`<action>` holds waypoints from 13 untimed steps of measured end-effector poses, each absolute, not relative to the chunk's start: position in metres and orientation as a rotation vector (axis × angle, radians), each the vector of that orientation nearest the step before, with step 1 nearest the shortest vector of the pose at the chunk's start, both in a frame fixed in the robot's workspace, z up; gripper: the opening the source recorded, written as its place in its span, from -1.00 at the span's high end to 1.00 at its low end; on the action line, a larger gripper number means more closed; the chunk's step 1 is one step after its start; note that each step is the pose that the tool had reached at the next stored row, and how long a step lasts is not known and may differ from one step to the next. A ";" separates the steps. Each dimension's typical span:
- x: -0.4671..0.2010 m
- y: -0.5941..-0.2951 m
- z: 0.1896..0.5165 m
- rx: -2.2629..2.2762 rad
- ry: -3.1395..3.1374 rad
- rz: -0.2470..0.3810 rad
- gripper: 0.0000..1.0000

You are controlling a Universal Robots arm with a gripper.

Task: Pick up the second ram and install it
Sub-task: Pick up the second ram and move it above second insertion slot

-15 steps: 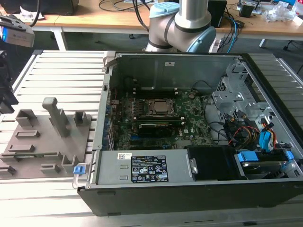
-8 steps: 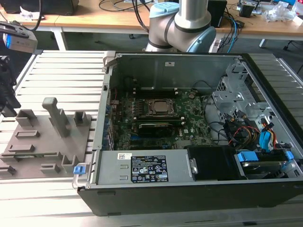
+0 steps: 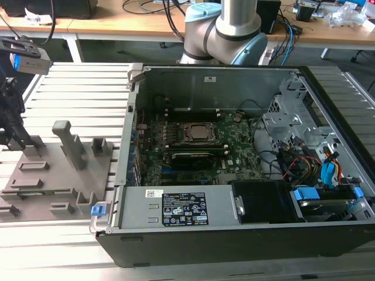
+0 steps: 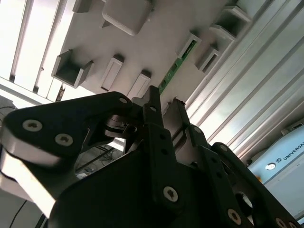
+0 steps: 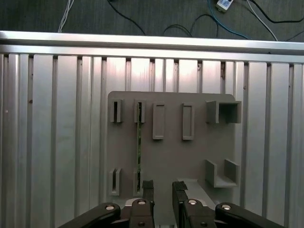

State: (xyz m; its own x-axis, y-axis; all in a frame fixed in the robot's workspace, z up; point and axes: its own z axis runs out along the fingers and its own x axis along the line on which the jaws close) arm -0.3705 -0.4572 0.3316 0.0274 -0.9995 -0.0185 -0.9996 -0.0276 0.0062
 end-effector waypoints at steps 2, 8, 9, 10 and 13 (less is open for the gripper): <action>-0.371 -0.457 0.328 -2.246 2.185 0.028 0.40; -0.371 -0.457 0.318 -2.246 2.185 0.028 0.40; -0.371 -0.457 0.316 -2.246 2.185 0.028 0.40; -0.371 -0.457 0.315 -2.246 2.185 0.028 0.40; -0.371 -0.458 0.312 -2.246 2.185 0.027 0.40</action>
